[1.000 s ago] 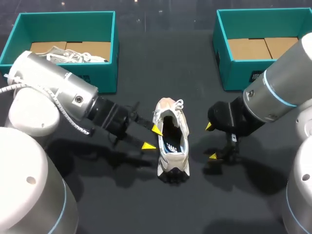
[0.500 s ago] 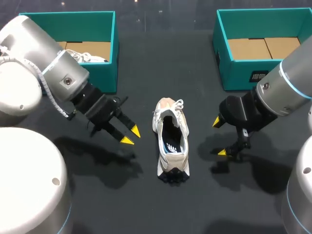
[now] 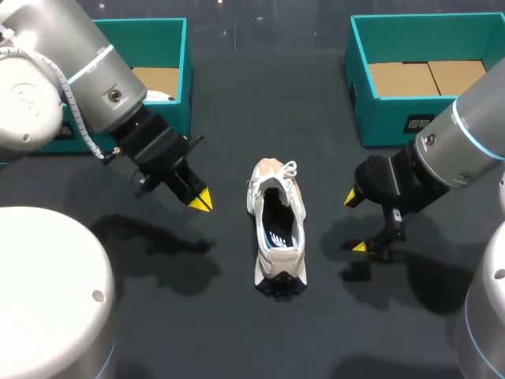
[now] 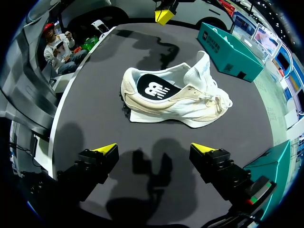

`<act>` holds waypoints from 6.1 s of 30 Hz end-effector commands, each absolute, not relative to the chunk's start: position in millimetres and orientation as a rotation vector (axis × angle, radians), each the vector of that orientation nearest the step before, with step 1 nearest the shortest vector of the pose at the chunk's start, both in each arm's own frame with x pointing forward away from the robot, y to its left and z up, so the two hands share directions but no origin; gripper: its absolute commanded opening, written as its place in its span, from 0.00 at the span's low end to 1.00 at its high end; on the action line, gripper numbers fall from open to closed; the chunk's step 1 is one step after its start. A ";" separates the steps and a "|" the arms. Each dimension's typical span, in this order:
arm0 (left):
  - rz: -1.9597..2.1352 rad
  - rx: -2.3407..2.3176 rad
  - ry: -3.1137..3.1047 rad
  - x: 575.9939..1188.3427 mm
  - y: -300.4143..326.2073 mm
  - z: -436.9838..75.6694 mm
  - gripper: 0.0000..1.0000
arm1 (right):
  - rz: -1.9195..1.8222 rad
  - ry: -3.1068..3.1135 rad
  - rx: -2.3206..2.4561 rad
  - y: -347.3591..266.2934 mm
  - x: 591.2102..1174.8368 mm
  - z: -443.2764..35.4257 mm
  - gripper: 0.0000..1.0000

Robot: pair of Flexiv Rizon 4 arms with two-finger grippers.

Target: Take the shoe out of the shoebox, open the shoe tongue, remove and reinsert the insole, then place the shoe into the shoebox

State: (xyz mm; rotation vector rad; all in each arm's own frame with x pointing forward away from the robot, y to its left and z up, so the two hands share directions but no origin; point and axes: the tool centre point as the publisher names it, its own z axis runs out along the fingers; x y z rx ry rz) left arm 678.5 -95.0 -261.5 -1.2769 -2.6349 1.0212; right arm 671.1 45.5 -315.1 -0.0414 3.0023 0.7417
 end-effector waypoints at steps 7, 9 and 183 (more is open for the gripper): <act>0.814 -1.667 -2.548 672.9 -129.5 -270.7 0.00 | 0.772 2.964 0.165 -5.5 673.3 -313.5 1.00; 0.797 -1.700 -2.526 673.8 -134.9 -271.9 0.00 | 0.768 2.956 0.198 -16.2 672.5 -311.7 1.00; 0.244 -2.438 -2.017 665.2 -217.5 -410.9 0.00 | 0.765 2.954 0.269 -44.9 671.4 -308.5 1.00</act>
